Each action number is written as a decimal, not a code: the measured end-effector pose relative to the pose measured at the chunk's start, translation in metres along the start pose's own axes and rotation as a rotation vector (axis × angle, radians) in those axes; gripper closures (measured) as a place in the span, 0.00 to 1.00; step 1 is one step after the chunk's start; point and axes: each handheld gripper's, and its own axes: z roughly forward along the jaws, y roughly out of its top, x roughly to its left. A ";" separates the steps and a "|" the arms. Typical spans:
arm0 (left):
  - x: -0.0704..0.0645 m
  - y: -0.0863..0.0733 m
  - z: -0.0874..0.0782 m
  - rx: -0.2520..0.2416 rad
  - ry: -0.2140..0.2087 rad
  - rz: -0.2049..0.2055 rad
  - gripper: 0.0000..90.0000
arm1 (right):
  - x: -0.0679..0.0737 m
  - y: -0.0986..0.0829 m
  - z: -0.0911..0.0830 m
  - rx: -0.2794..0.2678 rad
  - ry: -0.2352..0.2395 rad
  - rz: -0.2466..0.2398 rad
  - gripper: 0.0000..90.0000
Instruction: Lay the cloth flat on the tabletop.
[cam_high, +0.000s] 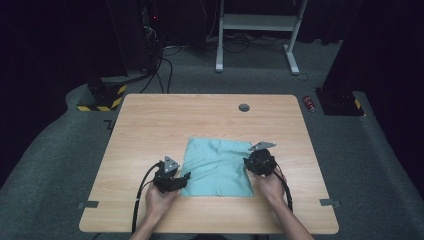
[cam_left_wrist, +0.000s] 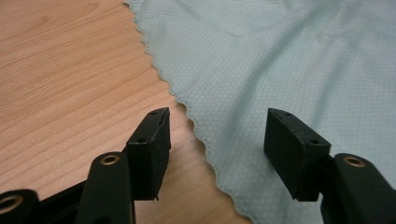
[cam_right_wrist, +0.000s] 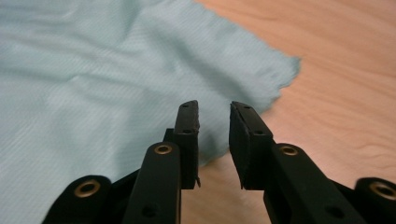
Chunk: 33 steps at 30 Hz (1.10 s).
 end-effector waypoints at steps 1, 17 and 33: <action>-0.001 0.000 -0.001 0.006 -0.001 0.007 0.46 | 0.002 -0.002 0.001 0.008 0.010 0.003 0.77; -0.009 -0.005 -0.012 0.072 -0.061 0.063 0.62 | 0.014 -0.027 -0.021 -0.012 0.070 -0.042 0.76; -0.021 -0.010 -0.023 0.116 -0.107 0.094 0.65 | 0.034 -0.066 -0.033 0.016 0.129 -0.160 0.88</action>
